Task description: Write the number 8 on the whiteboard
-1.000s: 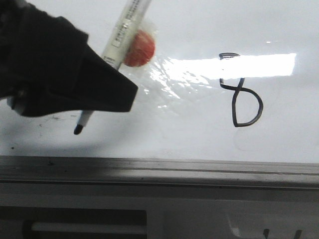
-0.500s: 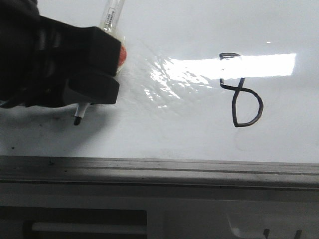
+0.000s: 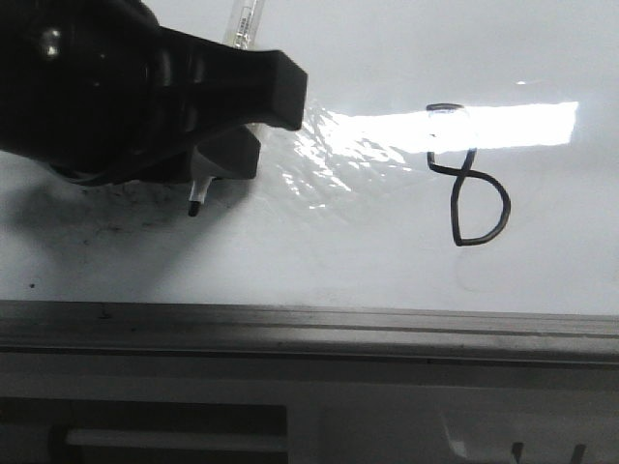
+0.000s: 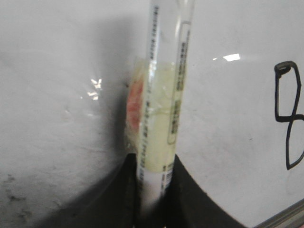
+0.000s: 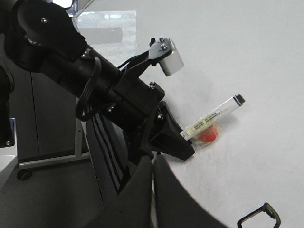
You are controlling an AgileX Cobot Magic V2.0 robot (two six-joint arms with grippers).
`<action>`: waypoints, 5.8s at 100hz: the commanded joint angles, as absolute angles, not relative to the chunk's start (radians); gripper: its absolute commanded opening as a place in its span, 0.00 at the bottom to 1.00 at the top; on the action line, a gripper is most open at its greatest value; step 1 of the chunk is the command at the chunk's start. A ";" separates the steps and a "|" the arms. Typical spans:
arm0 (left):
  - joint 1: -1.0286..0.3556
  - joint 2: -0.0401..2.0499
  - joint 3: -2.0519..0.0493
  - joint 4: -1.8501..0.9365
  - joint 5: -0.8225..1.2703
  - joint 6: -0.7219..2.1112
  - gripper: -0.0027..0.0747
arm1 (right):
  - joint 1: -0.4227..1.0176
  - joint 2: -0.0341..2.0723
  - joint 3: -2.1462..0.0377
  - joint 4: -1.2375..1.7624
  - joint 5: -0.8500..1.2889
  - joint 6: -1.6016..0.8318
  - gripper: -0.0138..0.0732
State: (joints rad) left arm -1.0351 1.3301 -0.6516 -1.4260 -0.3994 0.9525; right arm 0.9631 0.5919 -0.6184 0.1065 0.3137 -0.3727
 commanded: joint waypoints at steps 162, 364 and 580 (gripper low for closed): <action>-1.016 1.430 -0.672 -1.460 -0.519 0.888 0.01 | 0.958 0.589 -0.644 0.111 0.223 -0.376 0.10; -0.880 1.441 -0.675 -1.492 -0.383 0.888 0.36 | 0.958 0.589 -0.642 0.127 0.185 -0.376 0.10; -1.079 0.700 -0.421 -1.397 -0.134 0.963 0.01 | 0.846 0.140 -0.407 0.069 0.275 -0.376 0.10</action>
State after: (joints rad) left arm -1.0698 0.7062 -0.3931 -1.4109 -0.1310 0.9610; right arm 0.8539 0.1290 -0.3839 0.0731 0.3478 -0.3703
